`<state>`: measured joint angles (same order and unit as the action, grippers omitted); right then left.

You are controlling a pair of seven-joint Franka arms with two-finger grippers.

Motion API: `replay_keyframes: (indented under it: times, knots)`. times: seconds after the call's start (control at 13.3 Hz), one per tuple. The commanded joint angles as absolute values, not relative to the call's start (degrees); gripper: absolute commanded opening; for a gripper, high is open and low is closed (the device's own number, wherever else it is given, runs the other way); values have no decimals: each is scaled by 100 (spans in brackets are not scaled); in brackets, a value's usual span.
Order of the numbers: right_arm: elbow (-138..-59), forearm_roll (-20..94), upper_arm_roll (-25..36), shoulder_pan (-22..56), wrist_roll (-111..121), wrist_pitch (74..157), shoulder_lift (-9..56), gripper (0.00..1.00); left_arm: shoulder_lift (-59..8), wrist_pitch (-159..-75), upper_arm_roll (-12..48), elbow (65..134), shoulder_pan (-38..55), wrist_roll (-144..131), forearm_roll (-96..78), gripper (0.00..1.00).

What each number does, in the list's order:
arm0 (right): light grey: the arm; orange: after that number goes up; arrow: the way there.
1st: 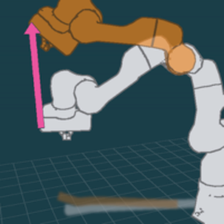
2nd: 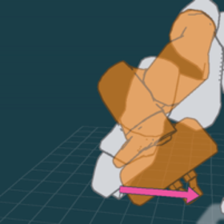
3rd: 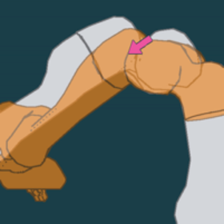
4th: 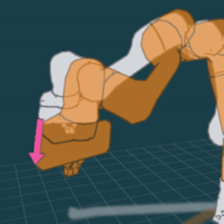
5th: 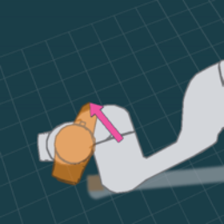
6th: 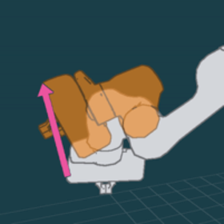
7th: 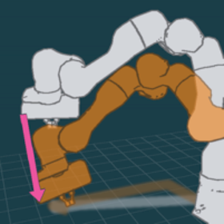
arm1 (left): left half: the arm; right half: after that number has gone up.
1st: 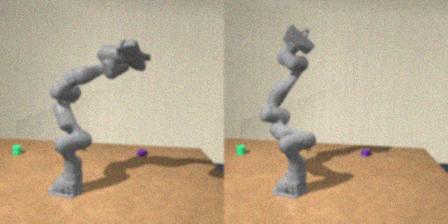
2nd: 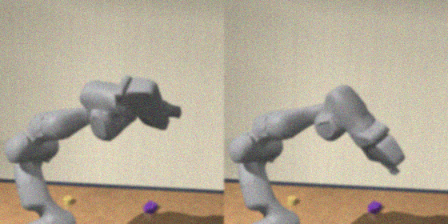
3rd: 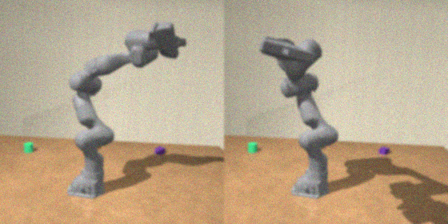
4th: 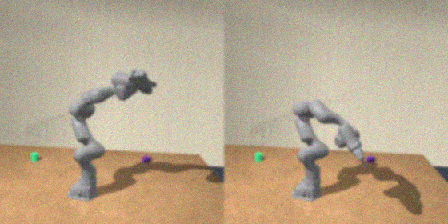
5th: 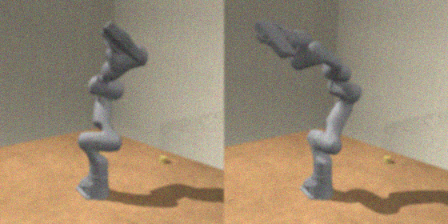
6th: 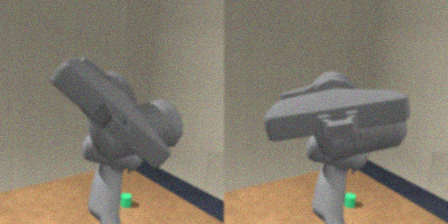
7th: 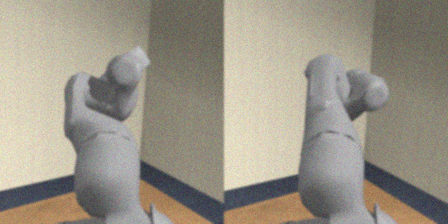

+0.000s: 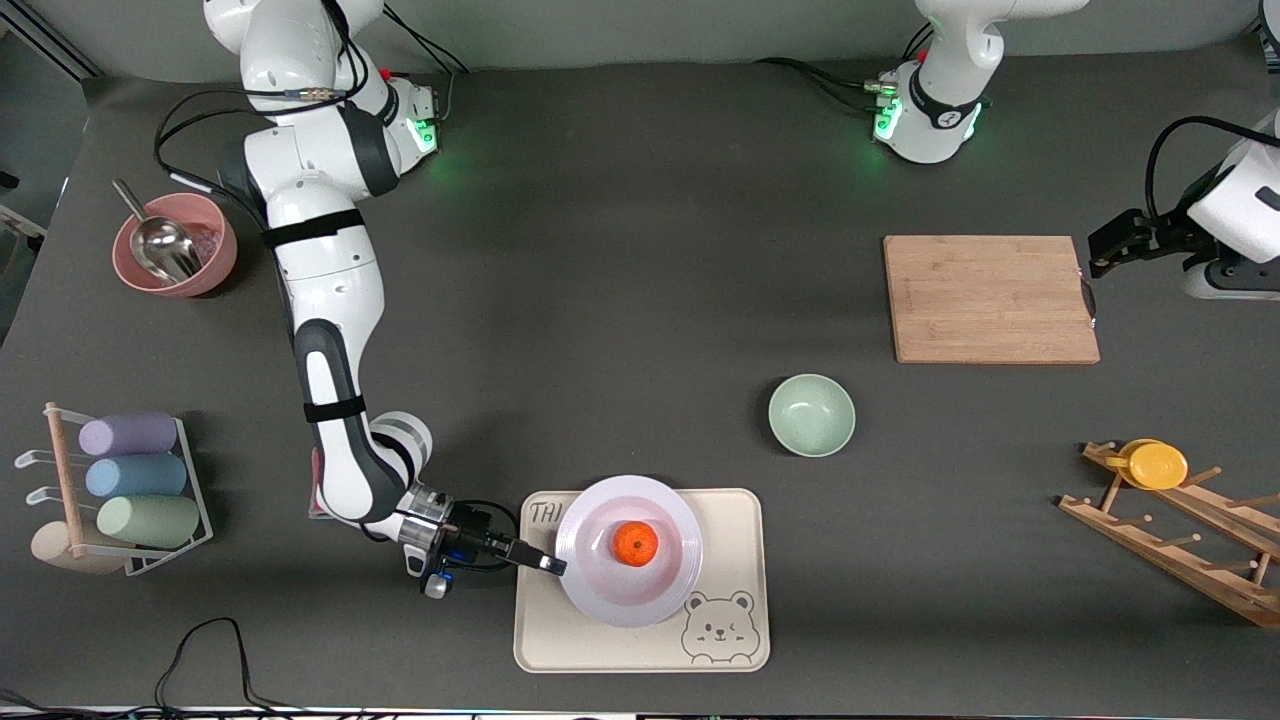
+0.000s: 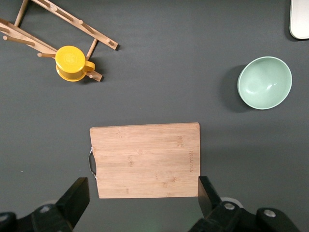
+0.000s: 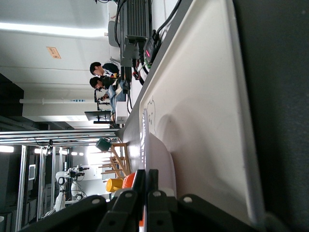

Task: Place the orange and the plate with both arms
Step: 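Lower the plate onto the tray and open the right gripper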

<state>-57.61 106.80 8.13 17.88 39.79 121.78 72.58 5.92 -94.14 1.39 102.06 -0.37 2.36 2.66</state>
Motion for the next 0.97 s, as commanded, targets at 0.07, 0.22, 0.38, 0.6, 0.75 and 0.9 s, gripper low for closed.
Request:
replay_keyframes:
  times: [0.07, 0.22, 0.38, 0.6, 0.75, 0.9]
  knots:
    - [-5353, 10617, 703, 1749, 4052, 12261, 7506, 89, 545, -9290, 132, 10063, 9, 158, 220, 100]
    - [-5361, 10608, 712, 1749, 4035, 12261, 7471, 100, 545, -9299, 132, 10063, 9, 158, 220, 100]
    - [-5353, 10600, 721, 1749, 3973, 12261, 7445, 100, 545, -9299, 132, 10063, 0, 158, 211, 100]
    - [-5361, 10565, 782, 1749, 3964, 12287, 7392, 100, 545, -9290, 132, 10063, 0, 158, 211, 100]
    - [-5405, 10434, 896, 1749, 3964, 12305, 7243, 100, 545, -9281, 123, 10063, -17, 158, 211, 100]
    - [-5423, 9943, 940, 1749, 3955, 12313, 7067, 100, 545, -9281, 132, 10063, -18, 158, 211, 100]
